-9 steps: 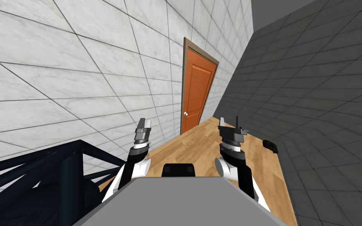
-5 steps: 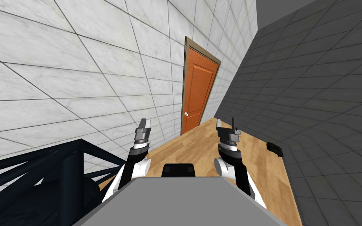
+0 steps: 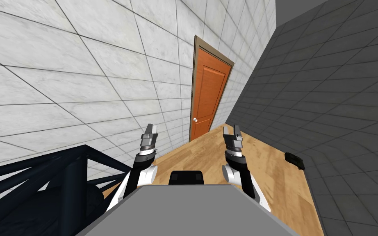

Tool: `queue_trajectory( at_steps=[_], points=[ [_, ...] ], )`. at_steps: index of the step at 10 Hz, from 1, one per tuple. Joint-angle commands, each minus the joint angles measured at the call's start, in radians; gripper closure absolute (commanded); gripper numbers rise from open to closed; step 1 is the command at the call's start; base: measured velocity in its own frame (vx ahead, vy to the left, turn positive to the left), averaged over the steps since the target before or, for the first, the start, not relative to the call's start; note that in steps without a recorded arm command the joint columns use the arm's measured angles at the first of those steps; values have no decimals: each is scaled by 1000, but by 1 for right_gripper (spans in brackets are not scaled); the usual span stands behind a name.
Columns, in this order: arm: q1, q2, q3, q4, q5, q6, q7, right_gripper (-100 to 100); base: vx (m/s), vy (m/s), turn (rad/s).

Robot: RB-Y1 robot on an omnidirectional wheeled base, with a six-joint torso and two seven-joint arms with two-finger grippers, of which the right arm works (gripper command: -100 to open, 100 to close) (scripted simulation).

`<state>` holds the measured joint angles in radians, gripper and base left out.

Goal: Pull the door open

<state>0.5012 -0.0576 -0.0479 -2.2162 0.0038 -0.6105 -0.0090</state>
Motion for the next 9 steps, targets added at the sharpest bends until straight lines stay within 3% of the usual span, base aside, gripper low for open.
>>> queue_trajectory(
  at_steps=[1,9],
  points=[
    [-7,-7,-3,31,10,-5,30,-100,54,-26,62],
    [-44,-38,-10,222,71,-60,194,-100,59,-35,63]
  ],
)
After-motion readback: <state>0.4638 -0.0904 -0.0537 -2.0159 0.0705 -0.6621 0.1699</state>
